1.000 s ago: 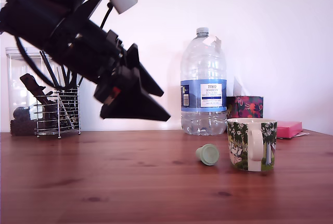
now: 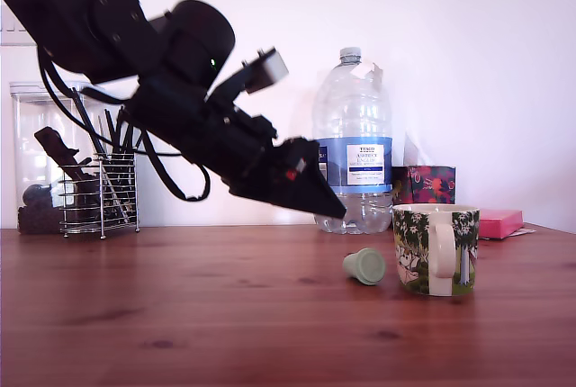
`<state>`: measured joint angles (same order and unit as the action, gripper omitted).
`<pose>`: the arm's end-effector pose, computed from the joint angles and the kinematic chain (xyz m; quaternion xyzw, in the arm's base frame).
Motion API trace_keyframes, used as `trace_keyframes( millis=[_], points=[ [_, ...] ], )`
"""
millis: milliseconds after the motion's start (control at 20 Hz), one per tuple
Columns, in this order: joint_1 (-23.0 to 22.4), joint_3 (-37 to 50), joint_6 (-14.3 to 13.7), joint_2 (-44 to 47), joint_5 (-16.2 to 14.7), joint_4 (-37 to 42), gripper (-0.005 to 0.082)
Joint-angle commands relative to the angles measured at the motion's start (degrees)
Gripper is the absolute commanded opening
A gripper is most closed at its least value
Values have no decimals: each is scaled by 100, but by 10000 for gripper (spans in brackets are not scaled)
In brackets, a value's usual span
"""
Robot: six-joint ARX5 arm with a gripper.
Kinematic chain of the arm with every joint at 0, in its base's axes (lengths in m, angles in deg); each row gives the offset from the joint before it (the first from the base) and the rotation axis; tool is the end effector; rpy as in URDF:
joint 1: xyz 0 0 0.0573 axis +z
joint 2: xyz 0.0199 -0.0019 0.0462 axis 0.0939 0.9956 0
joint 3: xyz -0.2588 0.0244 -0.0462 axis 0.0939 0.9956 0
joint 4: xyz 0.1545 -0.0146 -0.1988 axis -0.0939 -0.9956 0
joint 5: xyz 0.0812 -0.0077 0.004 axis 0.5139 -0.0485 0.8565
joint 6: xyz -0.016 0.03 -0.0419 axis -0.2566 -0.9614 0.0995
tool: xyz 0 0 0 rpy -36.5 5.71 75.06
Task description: Pick up the coffee capsules from the table one by one and drop them inside the nearest coffee cup
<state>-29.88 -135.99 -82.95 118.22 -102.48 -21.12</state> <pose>0.3104 -0.2338 0.1591 0.1445 0.2268 -0.5055 0.8198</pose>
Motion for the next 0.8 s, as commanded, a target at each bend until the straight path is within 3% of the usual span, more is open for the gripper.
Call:
trace_keyframes(
  millis=[0, 200, 750],
  points=[
    [-2, -181, 48, 326, -44, -31, 673],
    [0, -647, 396, 697, -42, -190, 673],
    [-42, -1980, 391, 1641, -262, -1322, 673]
  ],
)
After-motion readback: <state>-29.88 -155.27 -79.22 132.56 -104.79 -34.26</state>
